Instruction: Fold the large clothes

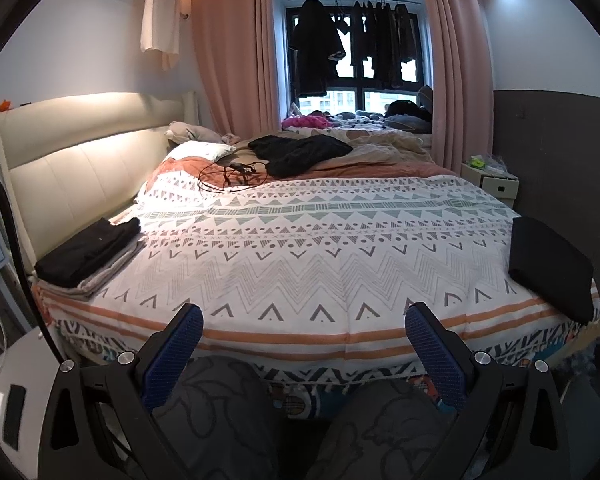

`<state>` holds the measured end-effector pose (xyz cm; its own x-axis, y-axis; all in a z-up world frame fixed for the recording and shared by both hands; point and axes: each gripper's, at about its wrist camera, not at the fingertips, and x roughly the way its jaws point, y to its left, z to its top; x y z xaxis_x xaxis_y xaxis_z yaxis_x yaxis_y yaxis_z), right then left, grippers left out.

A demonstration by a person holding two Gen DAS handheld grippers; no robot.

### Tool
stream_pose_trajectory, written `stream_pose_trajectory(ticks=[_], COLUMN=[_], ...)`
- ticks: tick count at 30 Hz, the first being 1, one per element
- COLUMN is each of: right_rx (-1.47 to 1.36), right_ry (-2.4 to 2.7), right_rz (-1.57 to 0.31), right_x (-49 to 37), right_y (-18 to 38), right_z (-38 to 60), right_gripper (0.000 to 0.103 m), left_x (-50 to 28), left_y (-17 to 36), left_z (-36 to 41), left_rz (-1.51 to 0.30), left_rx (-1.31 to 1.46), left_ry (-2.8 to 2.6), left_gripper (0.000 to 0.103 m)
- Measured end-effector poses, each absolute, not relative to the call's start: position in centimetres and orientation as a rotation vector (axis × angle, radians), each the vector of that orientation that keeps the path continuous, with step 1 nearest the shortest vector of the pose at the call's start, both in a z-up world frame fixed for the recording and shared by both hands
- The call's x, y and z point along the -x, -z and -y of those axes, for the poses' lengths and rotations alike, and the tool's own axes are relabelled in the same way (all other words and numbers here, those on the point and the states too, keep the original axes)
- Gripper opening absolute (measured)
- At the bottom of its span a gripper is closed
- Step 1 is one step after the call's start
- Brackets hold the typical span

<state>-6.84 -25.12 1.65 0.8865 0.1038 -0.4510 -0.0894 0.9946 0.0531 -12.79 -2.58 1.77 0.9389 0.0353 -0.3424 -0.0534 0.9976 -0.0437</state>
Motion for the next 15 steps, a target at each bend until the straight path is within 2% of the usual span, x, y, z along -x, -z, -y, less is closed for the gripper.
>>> stream_pose_trajectory(ticks=[15], right_rx=[-0.035], right_ry=[-0.092], right_rz=[-0.477], right_x=[7.24], right_y=[-1.61], right_z=[25.05], right_gripper=[0.101], left_x=[13.5], left_y=[-2.12], left_z=[2.46], left_rz=[-0.331], left_rx=[0.039], left_ry=[-0.05], left_gripper=[0.103])
